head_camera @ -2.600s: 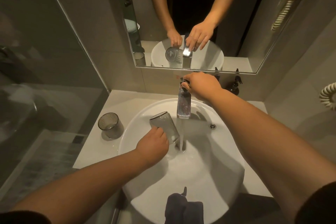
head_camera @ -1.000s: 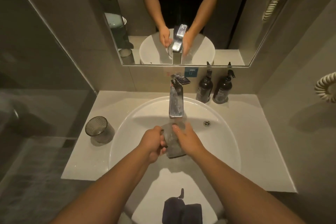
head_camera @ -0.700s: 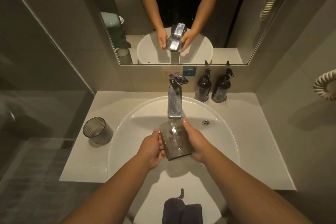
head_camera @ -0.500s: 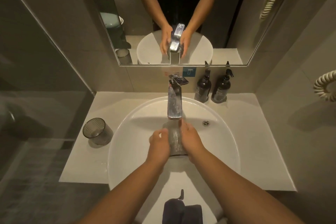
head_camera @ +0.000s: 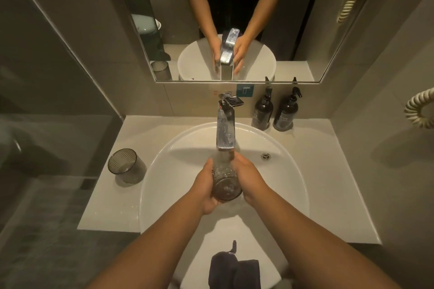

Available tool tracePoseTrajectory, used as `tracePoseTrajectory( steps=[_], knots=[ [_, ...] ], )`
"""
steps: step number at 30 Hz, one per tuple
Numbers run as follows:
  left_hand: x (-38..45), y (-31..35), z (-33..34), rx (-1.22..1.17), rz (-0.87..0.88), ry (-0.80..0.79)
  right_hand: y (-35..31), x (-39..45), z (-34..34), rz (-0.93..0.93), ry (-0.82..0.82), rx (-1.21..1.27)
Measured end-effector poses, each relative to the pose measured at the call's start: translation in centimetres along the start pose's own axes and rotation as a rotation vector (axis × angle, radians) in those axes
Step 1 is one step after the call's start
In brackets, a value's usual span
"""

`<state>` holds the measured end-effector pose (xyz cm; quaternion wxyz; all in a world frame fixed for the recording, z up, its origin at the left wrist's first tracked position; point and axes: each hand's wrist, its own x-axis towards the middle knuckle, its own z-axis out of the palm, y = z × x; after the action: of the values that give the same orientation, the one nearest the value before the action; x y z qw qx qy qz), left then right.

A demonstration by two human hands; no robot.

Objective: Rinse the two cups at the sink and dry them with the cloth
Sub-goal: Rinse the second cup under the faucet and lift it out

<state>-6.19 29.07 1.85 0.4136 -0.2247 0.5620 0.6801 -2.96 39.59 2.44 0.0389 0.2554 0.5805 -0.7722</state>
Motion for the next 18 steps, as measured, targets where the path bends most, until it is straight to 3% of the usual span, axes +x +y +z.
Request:
tracePoseTrajectory(
  steps=[5,10,18],
  knots=[
    [0.5,1.1,-0.2,0.39,0.088,0.047,0.7,0.8,-0.8,0.032,0.058,0.069],
    [0.2,2.1,-0.2,0.2,-0.021,-0.097,-0.9,1.5,-0.4,0.039,0.114,0.129],
    [1.5,3.0,-0.3,-0.107,-0.007,-0.014,-0.9,2.8,-1.9,0.031,0.349,0.105]
  ],
)
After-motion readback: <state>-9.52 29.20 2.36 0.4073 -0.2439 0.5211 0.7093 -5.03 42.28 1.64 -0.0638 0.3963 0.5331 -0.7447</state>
